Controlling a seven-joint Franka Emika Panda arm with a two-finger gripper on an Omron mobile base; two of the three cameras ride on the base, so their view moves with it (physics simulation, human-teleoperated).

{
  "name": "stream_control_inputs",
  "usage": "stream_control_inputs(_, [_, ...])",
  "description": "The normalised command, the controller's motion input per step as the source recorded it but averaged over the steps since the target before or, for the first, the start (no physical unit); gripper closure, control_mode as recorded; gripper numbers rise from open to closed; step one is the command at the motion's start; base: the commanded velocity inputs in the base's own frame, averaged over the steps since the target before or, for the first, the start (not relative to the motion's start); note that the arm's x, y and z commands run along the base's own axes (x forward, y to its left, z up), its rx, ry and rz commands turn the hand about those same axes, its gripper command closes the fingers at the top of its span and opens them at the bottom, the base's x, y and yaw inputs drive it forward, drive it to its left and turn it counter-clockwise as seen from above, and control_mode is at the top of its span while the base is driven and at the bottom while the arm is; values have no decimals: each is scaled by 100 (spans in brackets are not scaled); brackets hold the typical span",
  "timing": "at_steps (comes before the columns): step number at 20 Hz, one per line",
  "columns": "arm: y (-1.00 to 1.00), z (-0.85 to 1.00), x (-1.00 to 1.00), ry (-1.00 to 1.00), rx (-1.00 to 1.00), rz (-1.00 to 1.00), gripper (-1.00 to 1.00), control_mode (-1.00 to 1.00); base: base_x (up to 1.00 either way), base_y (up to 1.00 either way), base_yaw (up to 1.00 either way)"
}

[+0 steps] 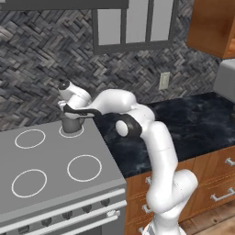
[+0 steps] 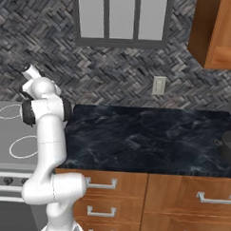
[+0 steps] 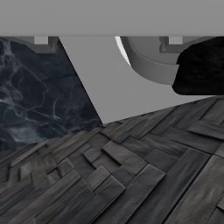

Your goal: Pick the kettle from the cabinet and place it on a stove burner. Then pick the pot from the counter and place it on another stove burner. Finally, turn both burners on.

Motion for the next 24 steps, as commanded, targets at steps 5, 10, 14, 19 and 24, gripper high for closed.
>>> stream_control_inputs(5, [0, -22, -22, 0, 0, 0, -100, -100, 0, 0, 0])
stream_control_inputs(10, [0, -18, -11, 0, 0, 0, -100, -100, 0, 0, 0])
stream_control_inputs(14, [0, -18, -12, 0, 0, 0, -100, -100, 0, 0, 0])
stream_control_inputs(19, [5, -22, -14, 0, 0, 0, -100, -100, 0, 0, 0])
stream_control_inputs(24, [12, -23, -19, 0, 0, 0, -100, -100, 0, 0, 0])
